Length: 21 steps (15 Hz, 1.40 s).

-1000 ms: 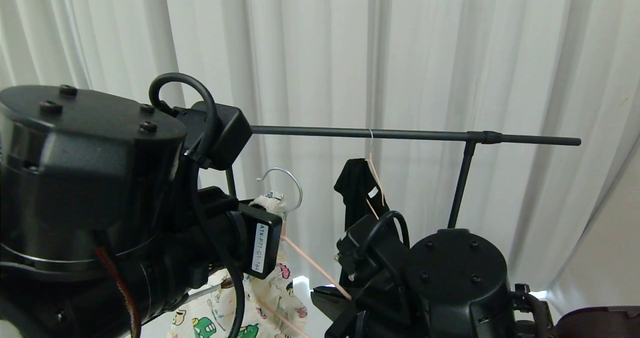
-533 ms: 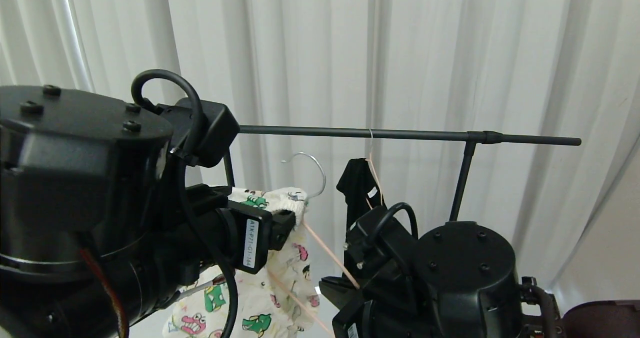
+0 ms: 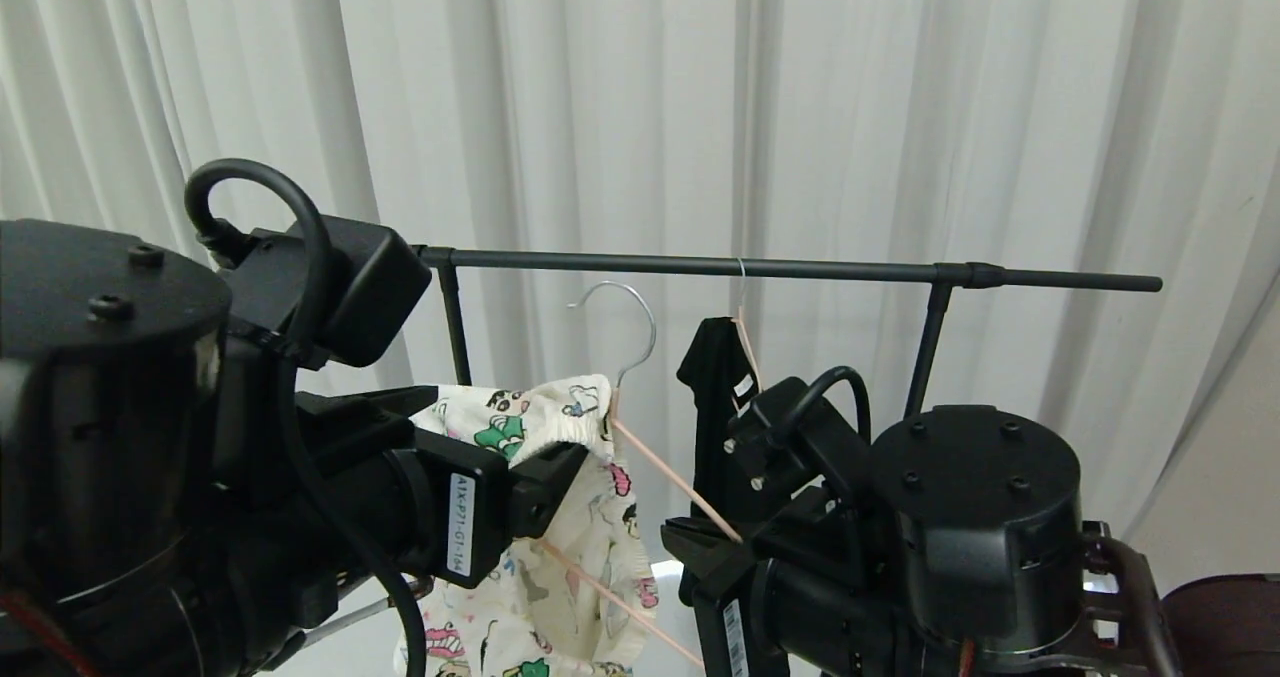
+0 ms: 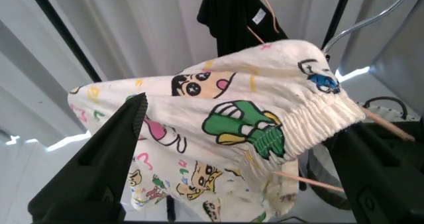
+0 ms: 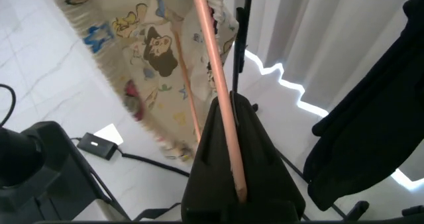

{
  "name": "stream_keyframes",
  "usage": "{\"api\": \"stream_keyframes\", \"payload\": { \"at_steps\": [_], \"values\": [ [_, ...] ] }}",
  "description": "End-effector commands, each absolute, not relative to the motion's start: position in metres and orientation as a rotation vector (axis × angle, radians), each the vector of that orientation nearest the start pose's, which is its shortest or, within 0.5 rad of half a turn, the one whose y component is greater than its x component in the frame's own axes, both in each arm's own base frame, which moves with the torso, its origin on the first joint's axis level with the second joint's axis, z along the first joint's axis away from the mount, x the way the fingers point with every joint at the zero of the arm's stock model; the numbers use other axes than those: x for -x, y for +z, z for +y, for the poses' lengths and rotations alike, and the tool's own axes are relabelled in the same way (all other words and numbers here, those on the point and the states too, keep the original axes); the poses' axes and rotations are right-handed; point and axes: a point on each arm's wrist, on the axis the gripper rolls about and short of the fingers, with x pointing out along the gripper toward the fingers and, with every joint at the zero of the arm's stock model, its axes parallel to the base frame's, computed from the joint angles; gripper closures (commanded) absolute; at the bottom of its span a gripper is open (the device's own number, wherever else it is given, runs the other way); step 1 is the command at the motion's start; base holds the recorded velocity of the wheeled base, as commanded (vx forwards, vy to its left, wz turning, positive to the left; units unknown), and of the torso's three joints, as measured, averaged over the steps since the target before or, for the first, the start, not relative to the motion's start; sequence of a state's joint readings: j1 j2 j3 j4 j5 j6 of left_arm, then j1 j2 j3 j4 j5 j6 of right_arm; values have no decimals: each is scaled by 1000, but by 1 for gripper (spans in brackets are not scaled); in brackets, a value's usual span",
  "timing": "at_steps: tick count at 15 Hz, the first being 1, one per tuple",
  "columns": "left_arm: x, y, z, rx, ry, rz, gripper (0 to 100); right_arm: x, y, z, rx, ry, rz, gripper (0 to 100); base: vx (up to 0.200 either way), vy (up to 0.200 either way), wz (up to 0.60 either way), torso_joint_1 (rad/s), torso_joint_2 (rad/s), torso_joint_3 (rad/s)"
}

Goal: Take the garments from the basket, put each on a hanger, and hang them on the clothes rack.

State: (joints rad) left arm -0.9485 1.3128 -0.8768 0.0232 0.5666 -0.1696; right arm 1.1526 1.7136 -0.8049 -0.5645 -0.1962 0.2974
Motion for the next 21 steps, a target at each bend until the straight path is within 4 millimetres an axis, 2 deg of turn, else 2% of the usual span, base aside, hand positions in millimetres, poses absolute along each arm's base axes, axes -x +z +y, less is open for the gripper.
{"api": "stream_keyframes", "payload": {
  "at_steps": [1, 5, 10, 14, 15, 18, 21],
  "values": [
    [-124, 247, -150, -130, -341, 342, 0, -128, 175, 275, -59, 893, 405, 100, 0, 0, 0, 0, 0, 0],
    [-126, 260, -153, -102, -346, 308, 0, -126, 176, 272, -60, 895, 403, 100, 0, 0, 0, 0, 0, 0],
    [-126, 257, -153, -109, -345, 318, 0, -125, 180, 270, -71, 899, 388, 100, 0, 0, 0, 0, 0, 0],
    [-125, 252, -143, -129, -320, 323, 0, -121, 190, 261, -107, 913, 334, 100, 0, 0, 0, 0, 0, 0],
    [-127, 252, -136, -138, -302, 319, 0, -118, 191, 252, -106, 914, 332, 100, 0, 0, 0, 0, 0, 0],
    [-105, 246, -109, -166, -420, 304, 0, -106, 190, 208, -108, 895, 274, 100, 0, 0, 0, 0, 0, 0],
    [-94, 231, -94, -262, -482, 305, 0, -103, 185, 191, -57, 886, 190, 100, 0, 0, 0, 0, 0, 0]
  ]
}}
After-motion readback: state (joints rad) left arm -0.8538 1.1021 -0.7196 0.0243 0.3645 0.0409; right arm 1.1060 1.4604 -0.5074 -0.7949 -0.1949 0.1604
